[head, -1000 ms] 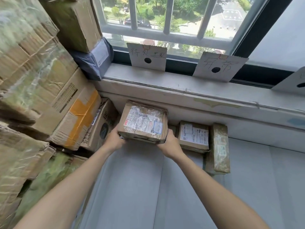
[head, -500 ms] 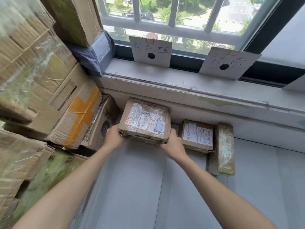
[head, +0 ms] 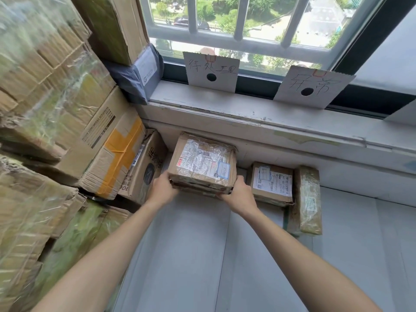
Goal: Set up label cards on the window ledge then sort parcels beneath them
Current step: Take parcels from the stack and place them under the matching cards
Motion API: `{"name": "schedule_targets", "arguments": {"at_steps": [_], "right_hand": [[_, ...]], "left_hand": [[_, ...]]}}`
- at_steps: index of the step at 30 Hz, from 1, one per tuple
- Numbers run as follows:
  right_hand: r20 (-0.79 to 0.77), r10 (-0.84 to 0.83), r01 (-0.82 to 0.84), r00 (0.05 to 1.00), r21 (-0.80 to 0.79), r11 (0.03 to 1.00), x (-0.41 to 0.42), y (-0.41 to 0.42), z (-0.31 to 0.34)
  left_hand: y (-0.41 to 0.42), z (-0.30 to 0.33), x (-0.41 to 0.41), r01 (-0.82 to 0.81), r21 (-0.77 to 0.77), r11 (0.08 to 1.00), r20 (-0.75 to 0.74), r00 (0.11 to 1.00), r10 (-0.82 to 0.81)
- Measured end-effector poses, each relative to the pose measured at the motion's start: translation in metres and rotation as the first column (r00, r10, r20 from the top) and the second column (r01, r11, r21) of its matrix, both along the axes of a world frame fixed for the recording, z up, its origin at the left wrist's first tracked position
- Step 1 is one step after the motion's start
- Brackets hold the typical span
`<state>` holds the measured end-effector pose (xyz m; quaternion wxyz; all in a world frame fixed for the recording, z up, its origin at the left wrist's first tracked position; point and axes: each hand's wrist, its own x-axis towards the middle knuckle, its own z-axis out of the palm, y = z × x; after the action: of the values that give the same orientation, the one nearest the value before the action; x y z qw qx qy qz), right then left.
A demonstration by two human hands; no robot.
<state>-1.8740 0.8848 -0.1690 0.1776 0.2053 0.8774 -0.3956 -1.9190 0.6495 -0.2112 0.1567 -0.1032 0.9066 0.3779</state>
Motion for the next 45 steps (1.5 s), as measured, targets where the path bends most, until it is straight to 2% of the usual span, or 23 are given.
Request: {"name": "schedule_targets", "arguments": {"at_steps": [5, 10, 15, 18, 23, 27, 31, 35, 45], "right_hand": [[0.016, 0.036, -0.037, 0.999, 0.051, 0.998, 0.010, -0.001, 0.026], [-0.007, 0.073, -0.073, 0.997, 0.090, 0.993, 0.024, -0.008, 0.066], [-0.059, 0.143, -0.131, 0.988, 0.165, 0.977, 0.053, -0.021, 0.115], [-0.079, 0.177, -0.158, 0.981, 0.196, 0.968, 0.075, -0.029, 0.140], [-0.105, 0.212, -0.182, 0.972, 0.245, 0.952, 0.111, -0.042, 0.175], [-0.128, 0.242, -0.198, 0.962, 0.284, 0.938, 0.134, -0.051, 0.203], [-0.179, 0.289, -0.223, 0.940, 0.320, 0.921, 0.148, -0.059, 0.235], [-0.193, 0.359, -0.272, 0.913, 0.369, 0.889, 0.155, -0.065, 0.268], [-0.405, 0.499, -0.334, 0.766, 0.413, 0.847, 0.167, -0.088, 0.357]], "left_hand": [[-0.003, 0.018, 0.015, 0.101, -0.020, 0.995, 0.030, 0.995, -0.100], [-0.009, 0.068, 0.021, 0.180, -0.032, 0.983, -0.049, 0.982, -0.181], [-0.012, 0.125, 0.035, 0.323, -0.124, 0.938, -0.190, 0.920, -0.342], [-0.014, 0.152, 0.050, 0.357, -0.135, 0.924, -0.248, 0.891, -0.380], [-0.021, 0.184, 0.084, 0.423, -0.162, 0.892, -0.292, 0.843, -0.453], [-0.028, 0.213, 0.111, 0.461, -0.240, 0.854, -0.291, 0.806, -0.516], [-0.035, 0.247, 0.127, 0.478, -0.321, 0.818, -0.299, 0.768, -0.566], [-0.037, 0.289, 0.142, 0.437, -0.369, 0.820, -0.351, 0.751, -0.559], [-0.049, 0.423, 0.192, 0.296, -0.413, 0.861, -0.585, 0.638, -0.500]]}}
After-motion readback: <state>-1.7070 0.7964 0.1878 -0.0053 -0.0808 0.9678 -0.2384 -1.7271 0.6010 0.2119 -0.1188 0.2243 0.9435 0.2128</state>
